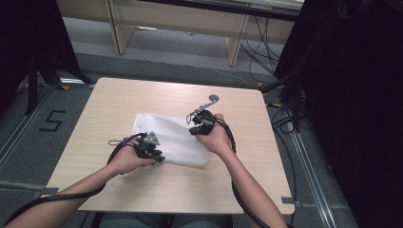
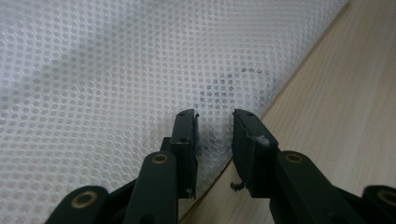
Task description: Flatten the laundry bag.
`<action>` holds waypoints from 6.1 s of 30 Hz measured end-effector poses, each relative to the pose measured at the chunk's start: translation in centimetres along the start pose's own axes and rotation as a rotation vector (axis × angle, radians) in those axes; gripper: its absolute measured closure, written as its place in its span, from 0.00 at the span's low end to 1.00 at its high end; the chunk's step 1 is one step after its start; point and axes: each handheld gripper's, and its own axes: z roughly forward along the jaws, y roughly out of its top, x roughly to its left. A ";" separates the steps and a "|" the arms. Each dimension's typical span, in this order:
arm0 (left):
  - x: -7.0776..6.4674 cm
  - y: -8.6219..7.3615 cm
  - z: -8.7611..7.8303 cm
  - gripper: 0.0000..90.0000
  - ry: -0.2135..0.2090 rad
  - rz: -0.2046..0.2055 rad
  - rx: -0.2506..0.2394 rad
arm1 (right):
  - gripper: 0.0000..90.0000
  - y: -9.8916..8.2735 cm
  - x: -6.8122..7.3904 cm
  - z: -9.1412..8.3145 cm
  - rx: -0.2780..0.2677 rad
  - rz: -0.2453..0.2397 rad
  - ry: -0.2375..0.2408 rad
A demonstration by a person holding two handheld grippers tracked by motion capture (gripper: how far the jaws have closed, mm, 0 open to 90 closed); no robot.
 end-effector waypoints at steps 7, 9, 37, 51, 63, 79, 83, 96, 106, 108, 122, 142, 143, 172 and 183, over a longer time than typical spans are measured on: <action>-0.5 0.0 0.3 0.78 0.017 -0.045 -0.043 | 1.00 -0.6 1.6 -1.2 -0.073 -0.056 0.037; -0.6 0.0 0.3 0.78 0.016 -0.044 -0.039 | 1.00 -0.8 2.3 -1.6 -0.065 -0.067 0.049; -0.6 -1.2 -3.0 0.92 -0.045 -0.083 0.003 | 1.00 -2.5 4.5 -2.6 -0.196 -0.147 0.069; -0.2 -1.4 -1.8 0.96 -0.006 -0.124 0.017 | 1.00 -2.6 7.1 -4.1 -0.234 -0.206 0.131; 0.2 -1.6 -2.3 0.95 0.008 -0.202 -0.066 | 1.00 -4.8 7.8 -4.6 -0.197 -0.249 0.148; 3.1 -9.5 -12.2 0.93 0.149 -0.394 -0.185 | 1.00 -7.0 9.2 -4.0 -0.128 -0.317 0.233; 4.0 -9.8 -12.7 0.92 0.196 -0.433 -0.204 | 1.00 -7.9 9.9 -4.0 -0.112 -0.336 0.262; 4.2 -9.7 -12.2 0.90 0.214 -0.430 -0.213 | 1.00 -10.4 10.6 -3.9 -0.070 -0.342 0.290; 3.4 -8.8 -11.6 0.88 0.197 -0.394 -0.221 | 1.00 -11.9 10.9 -3.0 -0.017 -0.289 0.321; 3.2 -8.6 -11.4 0.88 0.190 -0.384 -0.220 | 1.00 -11.9 10.9 -2.9 -0.018 -0.285 0.320; 1.1 -7.2 -9.6 0.86 0.135 -0.276 -0.191 | 0.99 -12.5 10.6 -2.3 0.061 -0.253 0.317; 0.7 -7.5 -9.3 0.80 0.110 -0.246 -0.194 | 0.71 -12.2 9.6 -3.6 0.118 -0.153 0.361; 0.6 -7.5 -9.2 0.79 0.111 -0.246 -0.194 | 0.70 -12.1 9.3 -4.1 0.098 -0.123 0.350; -3.0 -7.3 -7.1 0.59 -0.023 -0.106 -0.078 | 1.00 -11.7 4.4 -1.2 0.185 -0.033 0.160; -3.0 -7.5 -6.2 0.56 -0.047 -0.048 0.045 | 0.98 -12.1 4.8 0.1 0.216 -0.076 0.136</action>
